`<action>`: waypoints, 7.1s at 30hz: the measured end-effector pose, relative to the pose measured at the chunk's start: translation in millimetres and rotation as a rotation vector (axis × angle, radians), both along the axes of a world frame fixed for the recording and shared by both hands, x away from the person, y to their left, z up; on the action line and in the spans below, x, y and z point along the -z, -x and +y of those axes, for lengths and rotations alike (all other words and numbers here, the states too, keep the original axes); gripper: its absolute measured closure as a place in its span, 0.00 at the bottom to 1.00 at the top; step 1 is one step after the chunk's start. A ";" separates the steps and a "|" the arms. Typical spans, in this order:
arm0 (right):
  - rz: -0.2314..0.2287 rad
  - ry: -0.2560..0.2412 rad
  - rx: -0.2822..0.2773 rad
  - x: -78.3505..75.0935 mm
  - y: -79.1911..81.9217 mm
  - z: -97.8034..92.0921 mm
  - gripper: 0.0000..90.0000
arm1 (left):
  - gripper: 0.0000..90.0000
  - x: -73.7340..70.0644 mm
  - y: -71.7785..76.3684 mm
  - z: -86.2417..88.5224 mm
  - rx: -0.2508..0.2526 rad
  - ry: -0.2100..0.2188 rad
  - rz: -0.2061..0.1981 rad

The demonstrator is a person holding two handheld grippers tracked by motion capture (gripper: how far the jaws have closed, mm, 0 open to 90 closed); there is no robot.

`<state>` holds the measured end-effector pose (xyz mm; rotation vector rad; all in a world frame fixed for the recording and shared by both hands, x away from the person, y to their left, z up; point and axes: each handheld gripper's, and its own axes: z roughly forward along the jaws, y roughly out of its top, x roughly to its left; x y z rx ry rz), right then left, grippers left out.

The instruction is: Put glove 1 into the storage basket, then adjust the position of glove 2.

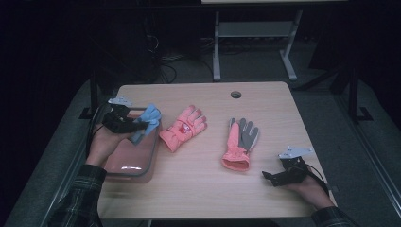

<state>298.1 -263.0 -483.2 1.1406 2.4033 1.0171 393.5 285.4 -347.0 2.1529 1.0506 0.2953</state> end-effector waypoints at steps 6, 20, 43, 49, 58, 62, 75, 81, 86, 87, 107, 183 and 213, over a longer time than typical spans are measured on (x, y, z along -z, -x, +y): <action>0.000 0.000 0.000 0.0 0.0 0.0 0.02 | 0.83 22.2 -13.3 5.9 -0.040 -0.038 0.023; 0.000 0.000 -0.001 0.0 0.0 0.0 0.02 | 0.82 72.4 -35.7 3.5 -0.082 -0.092 0.135; 0.000 0.000 -0.001 0.0 0.0 0.0 0.02 | 0.18 74.2 -32.9 14.7 -0.115 -0.086 0.125; 0.000 0.000 -0.001 0.0 0.0 0.0 0.02 | 0.16 50.9 -22.6 16.5 -0.107 -0.083 0.089; 0.001 0.000 0.000 0.0 0.1 0.1 0.02 | 0.16 18.5 -6.2 4.6 -0.063 -0.037 0.036; 0.001 0.000 0.000 0.0 0.1 0.1 0.02 | 0.16 9.7 1.5 -7.9 -0.034 -0.008 0.018; 0.000 0.000 -0.001 0.0 0.0 0.0 0.02 | 0.16 0.8 28.7 -62.2 0.073 0.000 -0.007; 0.001 0.000 -0.002 0.0 0.1 0.1 0.02 | 0.16 5.7 42.7 -84.3 0.128 0.029 -0.001; -0.001 0.001 -0.005 0.0 0.1 0.0 0.02 | 0.16 16.0 55.1 -100.7 0.157 0.048 -0.009; -0.001 0.001 -0.005 0.1 0.1 0.0 0.02 | 0.16 18.2 58.0 -104.0 0.163 0.047 -0.011; -0.001 -0.002 -0.008 -0.8 1.0 0.0 0.06 | 0.16 78.3 94.5 -141.1 0.276 0.018 -0.017; 0.149 -0.107 -0.179 -43.7 -1.8 40.4 1.00 | 0.14 130.0 111.6 -131.5 0.308 -0.031 -0.101; 0.054 -0.016 -0.060 -34.8 -32.3 -0.5 1.00 | 0.14 129.7 111.2 -131.3 0.312 -0.035 -0.101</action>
